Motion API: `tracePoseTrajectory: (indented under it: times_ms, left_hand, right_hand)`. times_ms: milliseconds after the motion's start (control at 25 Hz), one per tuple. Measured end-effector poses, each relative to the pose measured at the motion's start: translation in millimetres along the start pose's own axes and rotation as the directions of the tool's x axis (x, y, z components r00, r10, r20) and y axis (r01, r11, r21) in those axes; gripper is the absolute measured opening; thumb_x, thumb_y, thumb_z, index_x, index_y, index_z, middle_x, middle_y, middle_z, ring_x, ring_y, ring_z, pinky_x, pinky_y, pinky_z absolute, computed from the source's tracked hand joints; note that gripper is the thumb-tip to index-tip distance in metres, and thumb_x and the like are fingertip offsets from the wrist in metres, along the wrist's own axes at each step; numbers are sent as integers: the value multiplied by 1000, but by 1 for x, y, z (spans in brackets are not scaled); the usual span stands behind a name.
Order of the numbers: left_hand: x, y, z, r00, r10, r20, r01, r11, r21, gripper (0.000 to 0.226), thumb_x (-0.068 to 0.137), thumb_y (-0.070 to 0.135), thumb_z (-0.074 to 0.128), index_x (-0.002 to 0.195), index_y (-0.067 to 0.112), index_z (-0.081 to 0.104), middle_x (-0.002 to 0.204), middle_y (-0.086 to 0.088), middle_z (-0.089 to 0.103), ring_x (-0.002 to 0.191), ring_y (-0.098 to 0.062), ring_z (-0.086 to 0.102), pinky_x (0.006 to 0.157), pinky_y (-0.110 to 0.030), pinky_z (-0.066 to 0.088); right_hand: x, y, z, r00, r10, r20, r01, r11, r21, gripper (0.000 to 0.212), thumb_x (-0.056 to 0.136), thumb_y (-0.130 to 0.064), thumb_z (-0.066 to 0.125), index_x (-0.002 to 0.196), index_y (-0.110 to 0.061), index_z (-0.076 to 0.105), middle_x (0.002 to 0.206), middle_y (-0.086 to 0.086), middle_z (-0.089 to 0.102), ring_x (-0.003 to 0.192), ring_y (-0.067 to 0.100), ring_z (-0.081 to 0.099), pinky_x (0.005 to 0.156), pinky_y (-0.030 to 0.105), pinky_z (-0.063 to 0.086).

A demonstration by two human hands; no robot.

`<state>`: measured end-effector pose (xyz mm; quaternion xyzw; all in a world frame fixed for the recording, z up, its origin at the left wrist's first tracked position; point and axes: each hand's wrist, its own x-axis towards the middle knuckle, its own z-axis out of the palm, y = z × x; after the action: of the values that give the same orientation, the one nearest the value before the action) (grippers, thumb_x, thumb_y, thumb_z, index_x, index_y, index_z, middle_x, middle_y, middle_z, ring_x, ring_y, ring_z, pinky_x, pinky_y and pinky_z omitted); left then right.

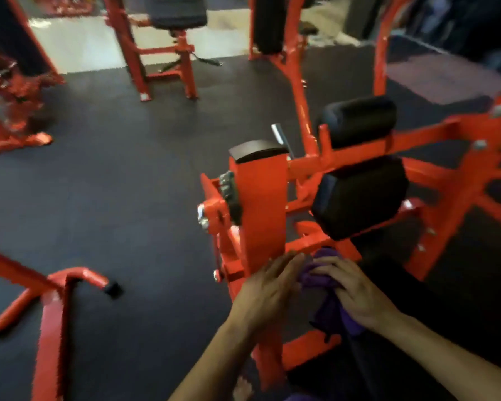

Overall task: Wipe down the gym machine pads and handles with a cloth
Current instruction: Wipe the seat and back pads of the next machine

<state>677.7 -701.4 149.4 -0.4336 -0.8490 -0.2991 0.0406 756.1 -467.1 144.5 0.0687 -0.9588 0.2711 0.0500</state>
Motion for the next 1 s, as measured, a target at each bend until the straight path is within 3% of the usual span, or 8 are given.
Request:
tracePoseTrajectory:
  times_ms: [120, 200, 400, 560, 680, 760, 920, 1000]
  left_hand:
    - [25, 1, 8, 972, 98, 213, -92, 995, -38, 58, 103, 32, 49, 157, 18, 37, 158, -5, 45, 140, -19, 46, 109, -33, 44]
    - [36, 9, 12, 914, 143, 379, -114, 989, -98, 62, 104, 32, 49, 162, 23, 29, 166, 1, 31, 148, -17, 37, 116, -32, 37]
    - [45, 50, 33, 812, 298, 502, -195, 949, -247, 68, 103, 32, 53, 163, 30, 20, 169, 8, 24, 149, -14, 33, 114, -31, 38]
    - [12, 79, 60, 674, 430, 601, -260, 899, -351, 70, 103, 32, 54, 163, 33, 18, 169, 10, 22, 149, -15, 35, 112, -35, 42]
    - [-35, 96, 81, 537, 530, 656, -290, 847, -447, 69, 104, 34, 52, 164, 33, 16, 169, 6, 22, 151, -17, 31, 119, -37, 36]
    - [-66, 93, 97, 488, 540, 686, -284, 841, -460, 69, 105, 34, 51, 164, 29, 16, 170, 3, 22, 154, -20, 27, 125, -36, 27]
    - [-130, 85, 120, 362, 503, 784, -318, 858, -404, 68, 103, 47, 32, 164, 28, 9, 172, 6, 8, 159, -18, 12, 128, -38, 16]
    - [-149, 85, 129, 310, 500, 808, -347, 851, -394, 74, 96, 55, 16, 164, 27, 6, 172, 9, 3, 159, -16, 8, 129, -36, 11]
  right_hand:
    - [-22, 1, -5, 961, 185, -204, -174, 982, 71, 56, 75, 3, 54, 126, -20, 64, 137, -10, 56, 131, 13, 49, 113, 29, 32]
    - [-46, -8, -7, 900, 309, -308, -286, 951, 118, 51, 82, 1, 52, 125, -23, 64, 137, -16, 54, 130, 8, 48, 112, 22, 30]
    - [-126, -40, -7, 730, 557, -397, -531, 827, 185, 53, 89, 4, 54, 130, -28, 62, 140, -24, 49, 132, 5, 45, 113, 18, 29]
    - [-205, -101, 4, 507, 733, -454, -710, 653, 263, 58, 91, 7, 57, 134, -33, 58, 142, -21, 49, 137, 5, 43, 116, 23, 32]
    - [-274, -166, 42, 280, 801, -529, -774, 515, 370, 77, 92, 7, 58, 136, -55, 46, 143, -22, 47, 136, -6, 40, 114, 15, 28]
    - [-305, -201, 73, 161, 828, -536, -782, 439, 443, 76, 97, -2, 57, 134, -66, 39, 142, -20, 48, 134, -9, 41, 112, 14, 30]
    - [-348, -247, 123, -39, 891, -451, -744, 276, 609, 36, 100, -26, 50, 134, -38, 51, 139, -12, 49, 133, 19, 49, 108, 26, 34]
    - [-362, -247, 140, -87, 883, -461, -732, 257, 631, 37, 95, -34, 46, 131, -35, 52, 134, -12, 51, 128, 19, 51, 104, 21, 34]
